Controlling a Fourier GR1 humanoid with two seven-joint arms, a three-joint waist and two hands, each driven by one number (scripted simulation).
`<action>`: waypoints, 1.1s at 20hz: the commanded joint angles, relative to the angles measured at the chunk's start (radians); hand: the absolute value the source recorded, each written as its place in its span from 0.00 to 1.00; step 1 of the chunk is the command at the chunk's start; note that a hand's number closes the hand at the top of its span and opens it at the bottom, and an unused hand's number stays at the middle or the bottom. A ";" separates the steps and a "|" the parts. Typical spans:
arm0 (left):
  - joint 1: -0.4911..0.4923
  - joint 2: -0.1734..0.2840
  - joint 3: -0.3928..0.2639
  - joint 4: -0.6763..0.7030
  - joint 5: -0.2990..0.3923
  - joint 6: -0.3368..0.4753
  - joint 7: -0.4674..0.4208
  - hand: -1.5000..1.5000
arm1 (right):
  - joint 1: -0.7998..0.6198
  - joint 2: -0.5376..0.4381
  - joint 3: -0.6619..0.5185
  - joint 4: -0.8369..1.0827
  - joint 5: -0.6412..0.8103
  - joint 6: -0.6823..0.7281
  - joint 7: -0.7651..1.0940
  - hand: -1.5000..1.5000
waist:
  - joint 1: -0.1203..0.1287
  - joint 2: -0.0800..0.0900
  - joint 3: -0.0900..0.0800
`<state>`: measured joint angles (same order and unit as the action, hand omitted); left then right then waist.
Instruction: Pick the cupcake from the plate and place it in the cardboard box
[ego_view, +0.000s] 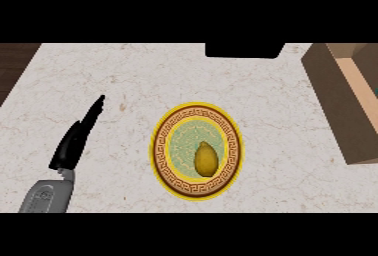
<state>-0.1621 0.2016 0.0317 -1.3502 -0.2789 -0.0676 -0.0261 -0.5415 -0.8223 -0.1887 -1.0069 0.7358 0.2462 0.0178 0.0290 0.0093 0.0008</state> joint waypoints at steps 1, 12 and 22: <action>-0.046 -0.022 -0.020 0.010 -0.020 0.013 0.022 0.50 | -0.052 0.025 0.023 0.206 -0.013 0.036 -0.142 0.00 | 0.009 0.006 0.002; -0.008 -0.006 0.012 0.075 -0.012 0.014 -0.062 0.50 | -0.187 0.140 -0.247 0.342 -0.302 -0.048 -0.375 0.00 | -0.016 -0.002 0.000; -0.026 -0.009 0.013 0.012 0.001 0.001 -0.011 0.50 | -0.250 0.004 -0.482 0.630 -0.485 -0.006 -0.450 0.00 | 0.006 0.006 0.003</action>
<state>-0.1690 0.1957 0.0398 -1.3220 -0.2855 -0.0646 -0.0566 -0.7615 -0.7629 -0.5932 -0.4602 0.3121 0.2274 -0.3967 0.0287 0.0125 0.0034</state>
